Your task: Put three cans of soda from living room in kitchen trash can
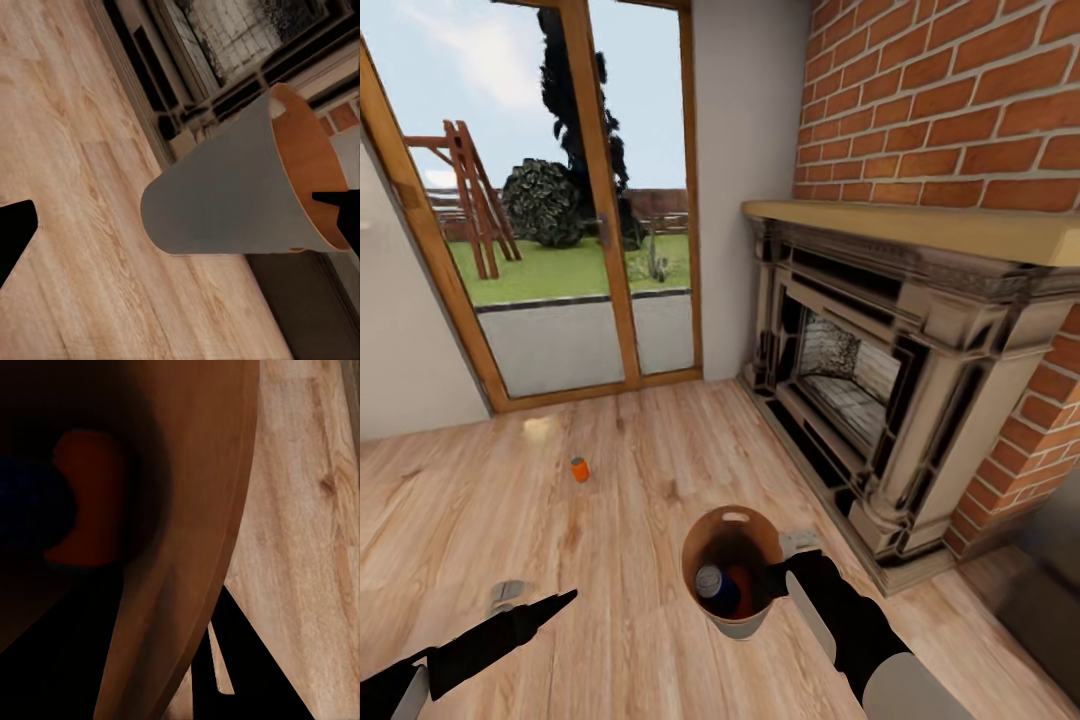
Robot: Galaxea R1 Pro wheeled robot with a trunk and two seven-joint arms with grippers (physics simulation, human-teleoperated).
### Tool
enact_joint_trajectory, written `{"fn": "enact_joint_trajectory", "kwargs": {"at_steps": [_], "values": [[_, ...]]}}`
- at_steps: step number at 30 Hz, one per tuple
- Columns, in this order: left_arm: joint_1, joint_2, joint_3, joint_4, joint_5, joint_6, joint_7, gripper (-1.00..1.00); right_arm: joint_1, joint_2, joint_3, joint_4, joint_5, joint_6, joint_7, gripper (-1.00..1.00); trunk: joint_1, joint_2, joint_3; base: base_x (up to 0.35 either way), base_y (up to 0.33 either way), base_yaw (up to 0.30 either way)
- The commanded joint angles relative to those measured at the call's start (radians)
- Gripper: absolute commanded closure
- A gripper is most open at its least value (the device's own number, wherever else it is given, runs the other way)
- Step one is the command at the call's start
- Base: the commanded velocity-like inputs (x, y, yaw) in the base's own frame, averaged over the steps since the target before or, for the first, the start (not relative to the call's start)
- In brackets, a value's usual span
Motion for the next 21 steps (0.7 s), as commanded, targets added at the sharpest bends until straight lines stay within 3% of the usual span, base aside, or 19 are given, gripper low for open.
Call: {"fn": "enact_joint_trajectory", "kwargs": {"at_steps": [1,6,16,21], "values": [[0.0,0.0,0.0,0.0,0.0,0.0,0.0,-1.0,-0.001,0.0,0.0,-0.001,-0.002,-0.001,0.0,1.0,0.0,0.0,0.0,0.299,0.186,0.249],[0.0,0.0,0.0,0.0,0.0,0.0,0.0,-1.0,-0.001,0.0,0.0,-0.001,-0.002,-0.001,-0.001,1.0,0.0,0.0,0.0,0.299,0.187,0.196],[0.0,0.0,0.0,0.0,0.0,0.0,0.0,-1.0,-0.001,0.0,0.0,-0.001,-0.002,-0.001,-0.001,1.0,0.0,0.0,0.0,0.309,0.17,0.036],[0.0,0.0,0.0,0.0,0.0,0.0,0.0,-1.0,-0.001,0.0,0.0,-0.001,-0.002,-0.001,-0.001,1.0,0.0,0.0,0.0,0.325,0.112,0.157]]}}
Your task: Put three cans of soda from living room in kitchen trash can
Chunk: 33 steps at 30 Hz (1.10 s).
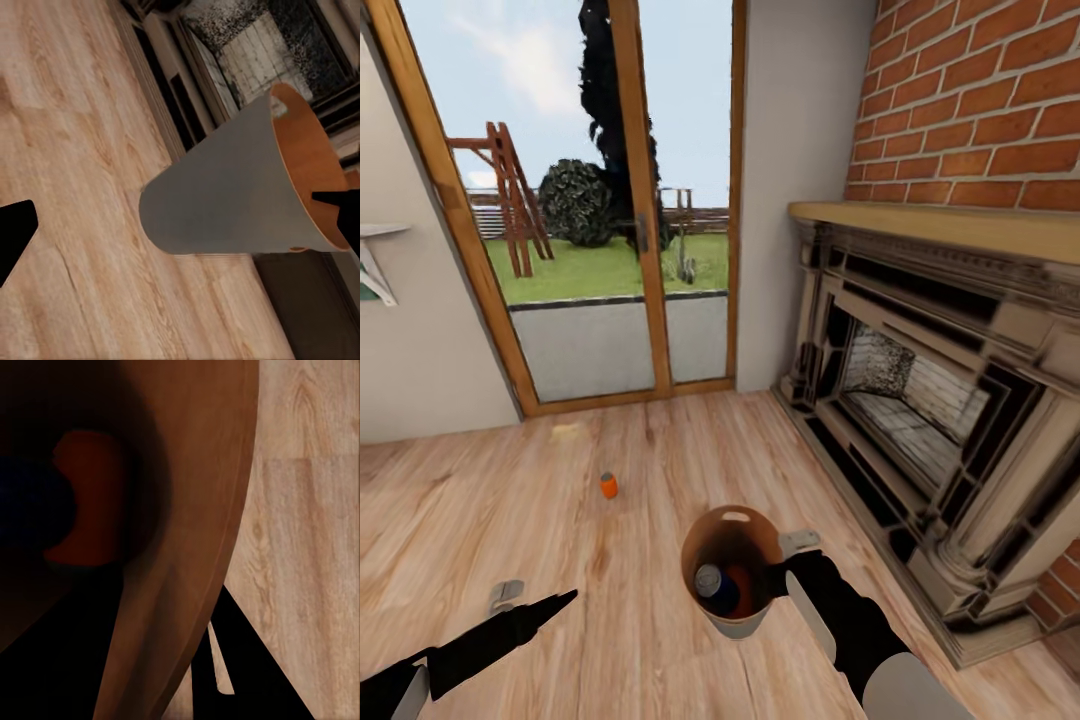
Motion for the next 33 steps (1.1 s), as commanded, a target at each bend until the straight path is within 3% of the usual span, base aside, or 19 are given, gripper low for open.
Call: {"fn": "enact_joint_trajectory", "kwargs": {"at_steps": [1,18,33], "values": [[0.0,0.0,0.0,0.0,0.0,0.0,0.0,-1.0,-0.001,0.0,-0.001,-0.001,0.009,0.001,-0.001,1.0,0.0,0.0,0.0,0.335,0.044,0.06],[0.0,0.0,-0.001,0.0,0.0,0.001,0.0,-1.0,-0.001,0.0,0.0,-0.001,0.009,0.001,-0.001,1.0,0.0,0.0,-0.004,0.342,0.007,0.093],[0.0,0.0,0.0,0.0,0.0,0.001,0.001,-1.0,-0.001,0.0,0.0,0.0,0.009,0.001,-0.001,1.0,0.0,0.0,-0.004,0.344,0.01,0.009]]}}
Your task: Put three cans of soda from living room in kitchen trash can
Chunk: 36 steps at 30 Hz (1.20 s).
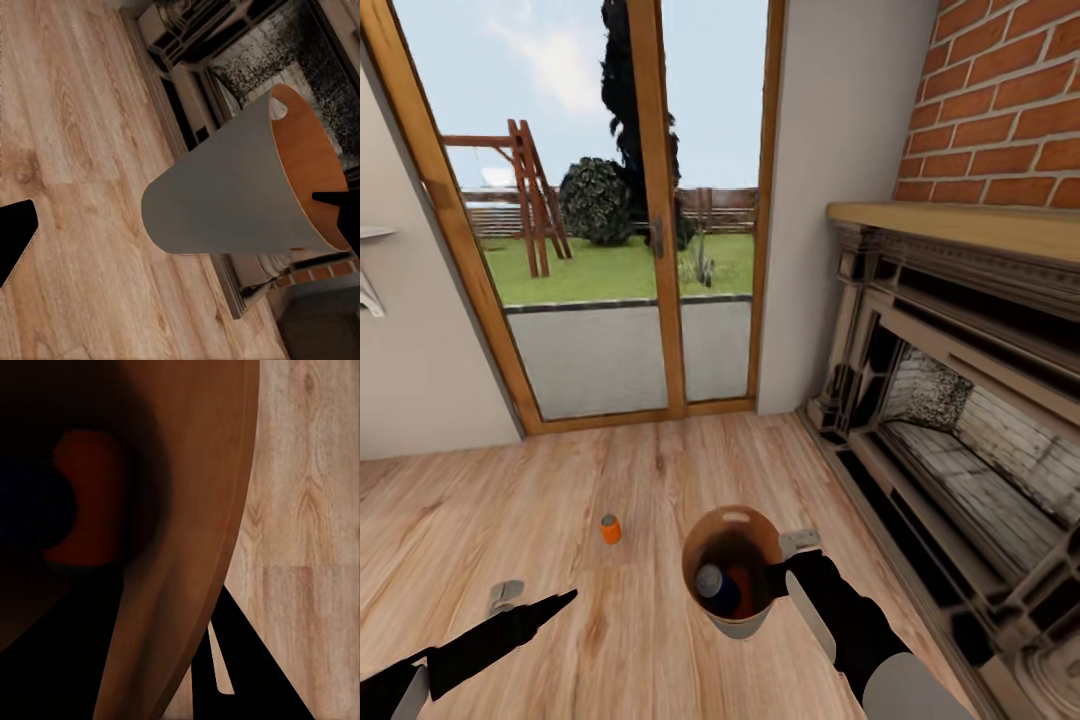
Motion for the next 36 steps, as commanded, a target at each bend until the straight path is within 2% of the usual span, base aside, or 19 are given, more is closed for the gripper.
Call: {"fn": "enact_joint_trajectory", "kwargs": {"at_steps": [1,8,17,36], "values": [[0.0,0.0,0.0,0.0,0.0,0.0,0.0,-1.0,-0.001,0.0,0.0,-0.001,-0.007,-0.002,0.0,1.0,0.0,0.0,0.0,0.345,0.076,0.0],[0.0,0.0,0.0,0.0,0.0,0.0,0.0,-1.0,-0.001,0.0,0.0,0.0,-0.007,-0.002,0.0,1.0,0.0,0.0,0.0,0.345,0.102,0.012],[0.0,0.0,0.0,0.0,0.0,0.0,0.0,-1.0,-0.001,0.0,0.0,0.0,-0.007,-0.002,-0.003,1.0,0.0,0.0,-0.006,0.345,0.111,0.137],[0.0,0.0,0.0,0.0,0.0,0.0,0.0,-1.0,-0.001,0.0,0.0,0.0,-0.007,-0.003,-0.002,1.0,0.0,0.0,-0.006,0.345,0.11,0.007]]}}
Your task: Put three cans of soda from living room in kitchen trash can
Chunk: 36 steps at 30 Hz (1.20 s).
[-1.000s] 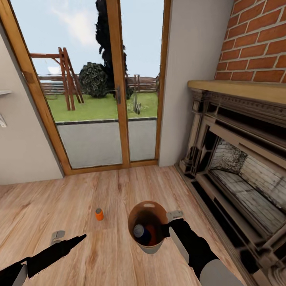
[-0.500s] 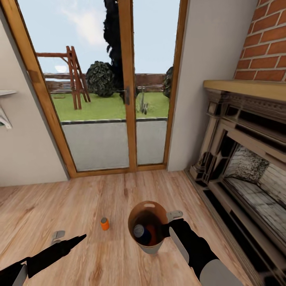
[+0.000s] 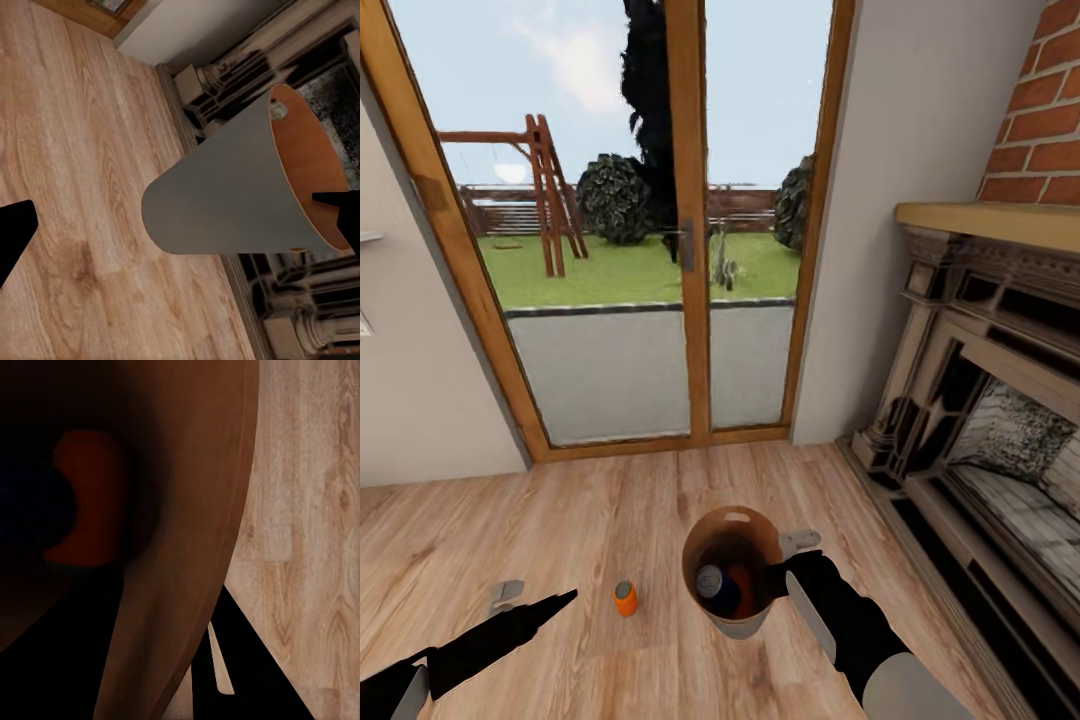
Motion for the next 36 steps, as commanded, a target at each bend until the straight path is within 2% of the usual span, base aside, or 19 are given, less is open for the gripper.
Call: {"fn": "enact_joint_trajectory", "kwargs": {"at_steps": [1,19,36], "values": [[0.0,0.0,0.0,0.0,0.0,0.0,0.0,-1.0,-0.001,0.0,0.0,-0.001,-0.003,-0.002,0.0,1.0,0.0,0.0,0.0,0.345,0.096,0.0],[0.0,0.0,0.0,0.0,0.0,0.0,0.0,-1.0,-0.001,0.0,0.0,-0.001,-0.003,-0.001,0.001,1.0,0.0,0.0,0.0,0.342,0.084,0.0],[0.0,0.0,0.002,0.0,0.0,0.0,0.0,-1.0,-0.001,0.0,0.02,-0.001,-0.003,-0.002,0.002,1.0,0.0,0.0,0.0,0.187,0.003,0.0]]}}
